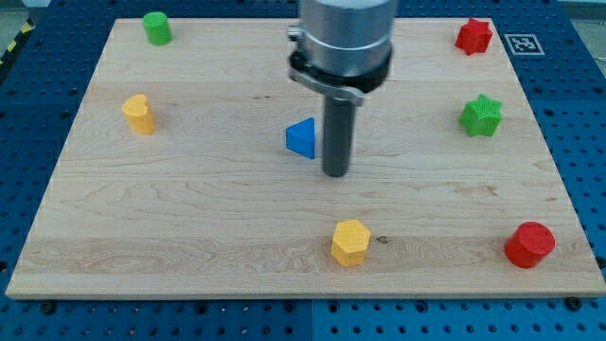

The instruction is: Slide the yellow hexagon towards the bottom left side of the board

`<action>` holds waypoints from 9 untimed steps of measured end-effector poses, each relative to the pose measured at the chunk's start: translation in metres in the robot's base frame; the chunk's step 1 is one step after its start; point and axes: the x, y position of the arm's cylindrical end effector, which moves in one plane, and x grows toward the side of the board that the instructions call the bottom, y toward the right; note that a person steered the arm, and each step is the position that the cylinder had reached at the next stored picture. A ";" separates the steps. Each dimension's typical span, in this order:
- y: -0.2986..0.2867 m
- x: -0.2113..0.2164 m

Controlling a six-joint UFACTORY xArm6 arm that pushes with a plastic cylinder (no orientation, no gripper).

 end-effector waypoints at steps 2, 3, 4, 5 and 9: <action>0.057 0.064; 0.058 0.085; 0.038 0.086; 0.020 0.088; -0.029 0.068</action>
